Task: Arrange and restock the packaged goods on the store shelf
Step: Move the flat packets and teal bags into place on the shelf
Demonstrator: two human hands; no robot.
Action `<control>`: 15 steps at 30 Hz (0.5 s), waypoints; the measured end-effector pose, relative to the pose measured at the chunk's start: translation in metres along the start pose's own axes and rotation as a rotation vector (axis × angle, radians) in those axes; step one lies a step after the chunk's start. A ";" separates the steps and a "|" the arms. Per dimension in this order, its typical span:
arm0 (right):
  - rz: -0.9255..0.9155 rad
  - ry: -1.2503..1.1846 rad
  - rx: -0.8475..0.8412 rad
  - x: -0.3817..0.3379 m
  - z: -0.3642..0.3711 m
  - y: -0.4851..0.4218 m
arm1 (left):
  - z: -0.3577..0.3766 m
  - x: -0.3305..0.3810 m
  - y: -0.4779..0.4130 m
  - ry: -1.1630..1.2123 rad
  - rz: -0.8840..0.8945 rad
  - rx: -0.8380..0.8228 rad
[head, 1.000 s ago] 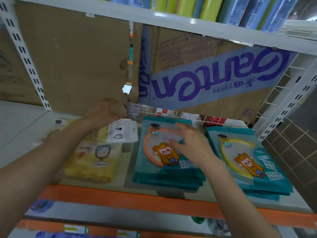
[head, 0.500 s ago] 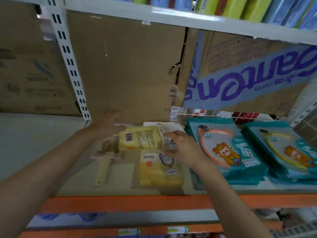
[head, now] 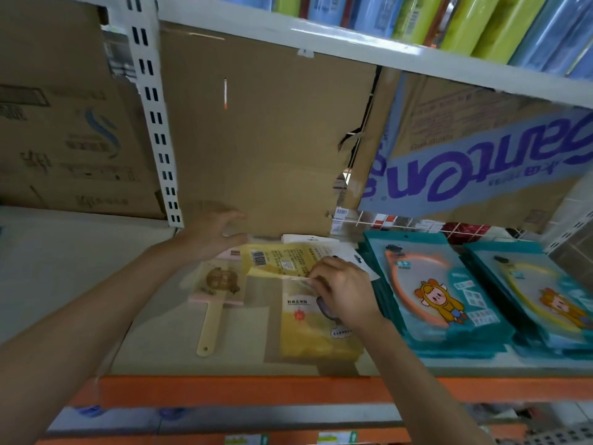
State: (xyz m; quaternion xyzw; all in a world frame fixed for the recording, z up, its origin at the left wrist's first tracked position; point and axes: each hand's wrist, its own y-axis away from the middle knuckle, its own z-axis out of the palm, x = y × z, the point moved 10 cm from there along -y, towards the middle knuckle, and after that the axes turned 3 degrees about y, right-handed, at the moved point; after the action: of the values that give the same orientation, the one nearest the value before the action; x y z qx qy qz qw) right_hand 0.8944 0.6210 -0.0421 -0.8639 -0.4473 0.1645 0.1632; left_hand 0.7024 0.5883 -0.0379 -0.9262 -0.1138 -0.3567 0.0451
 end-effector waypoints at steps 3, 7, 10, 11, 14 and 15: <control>0.023 0.008 0.084 0.006 -0.024 -0.015 | -0.010 0.026 -0.002 0.066 0.053 0.034; 0.042 0.040 0.221 0.011 -0.061 -0.037 | -0.025 0.073 -0.006 0.193 0.160 0.037; 0.017 0.040 0.298 0.009 -0.088 -0.049 | -0.037 0.108 -0.004 0.186 0.280 0.094; 0.007 0.059 0.326 0.009 -0.098 -0.052 | -0.043 0.118 -0.004 0.171 0.315 0.132; 0.017 0.051 0.303 0.012 -0.115 -0.064 | -0.052 0.137 -0.005 0.060 0.356 0.153; 0.011 0.041 0.298 0.011 -0.119 -0.067 | -0.052 0.140 -0.006 -0.006 0.353 0.147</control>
State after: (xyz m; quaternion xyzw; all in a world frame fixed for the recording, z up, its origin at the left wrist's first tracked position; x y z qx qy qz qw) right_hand 0.9041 0.6508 0.0915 -0.8358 -0.4096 0.2121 0.2978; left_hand 0.7679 0.6104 0.0945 -0.9269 0.0248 -0.3314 0.1743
